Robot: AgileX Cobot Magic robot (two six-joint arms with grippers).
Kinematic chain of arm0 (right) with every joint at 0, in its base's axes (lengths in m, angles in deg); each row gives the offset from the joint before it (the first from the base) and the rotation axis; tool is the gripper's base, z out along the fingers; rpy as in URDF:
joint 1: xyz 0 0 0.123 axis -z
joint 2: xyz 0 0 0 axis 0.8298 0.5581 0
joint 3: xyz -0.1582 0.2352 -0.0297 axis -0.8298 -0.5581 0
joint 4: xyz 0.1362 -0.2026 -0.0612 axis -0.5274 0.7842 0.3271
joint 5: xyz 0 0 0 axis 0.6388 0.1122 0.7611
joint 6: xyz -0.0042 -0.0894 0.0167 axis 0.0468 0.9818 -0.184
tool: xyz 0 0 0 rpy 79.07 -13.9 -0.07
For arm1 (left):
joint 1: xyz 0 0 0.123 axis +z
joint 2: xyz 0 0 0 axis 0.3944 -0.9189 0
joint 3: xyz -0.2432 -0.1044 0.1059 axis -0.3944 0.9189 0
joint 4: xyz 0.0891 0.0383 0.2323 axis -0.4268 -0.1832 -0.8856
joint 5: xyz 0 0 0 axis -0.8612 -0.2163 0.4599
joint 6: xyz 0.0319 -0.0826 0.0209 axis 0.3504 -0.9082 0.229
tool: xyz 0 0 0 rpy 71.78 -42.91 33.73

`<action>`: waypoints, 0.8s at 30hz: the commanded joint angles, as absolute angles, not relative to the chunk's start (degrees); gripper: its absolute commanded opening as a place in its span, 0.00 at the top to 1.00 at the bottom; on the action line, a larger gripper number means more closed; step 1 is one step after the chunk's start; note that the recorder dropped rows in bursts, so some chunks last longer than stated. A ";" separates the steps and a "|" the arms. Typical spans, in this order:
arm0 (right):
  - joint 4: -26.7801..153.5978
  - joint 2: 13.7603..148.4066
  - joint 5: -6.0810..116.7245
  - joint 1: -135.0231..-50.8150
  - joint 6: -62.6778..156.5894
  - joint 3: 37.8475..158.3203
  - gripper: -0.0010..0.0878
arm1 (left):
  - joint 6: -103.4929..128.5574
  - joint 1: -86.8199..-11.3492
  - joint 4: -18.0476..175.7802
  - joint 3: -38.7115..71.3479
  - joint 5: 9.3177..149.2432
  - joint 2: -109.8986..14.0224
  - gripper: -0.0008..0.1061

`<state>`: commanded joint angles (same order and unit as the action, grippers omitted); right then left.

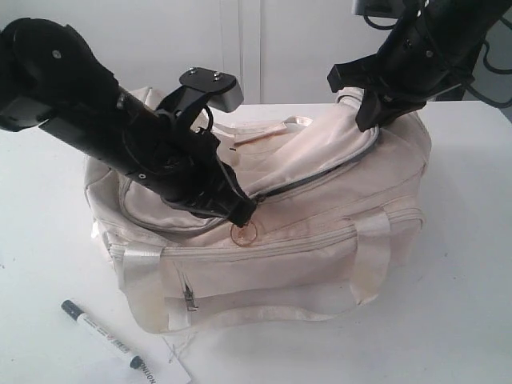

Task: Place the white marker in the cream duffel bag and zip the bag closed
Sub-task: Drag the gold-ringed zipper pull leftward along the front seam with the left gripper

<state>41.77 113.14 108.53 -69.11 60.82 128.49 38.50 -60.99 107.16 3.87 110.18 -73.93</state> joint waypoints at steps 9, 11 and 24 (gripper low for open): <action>41.87 113.24 108.42 -69.11 60.82 128.49 0.99 | 36.83 -60.99 103.80 3.87 110.41 -71.28 0.99; 41.98 113.23 108.42 -69.11 60.82 128.49 0.99 | 35.28 -60.99 101.52 3.87 110.90 -70.68 0.99; 43.83 113.23 108.31 -69.11 60.82 128.49 0.99 | 31.09 -60.99 92.43 3.87 117.52 -70.23 0.99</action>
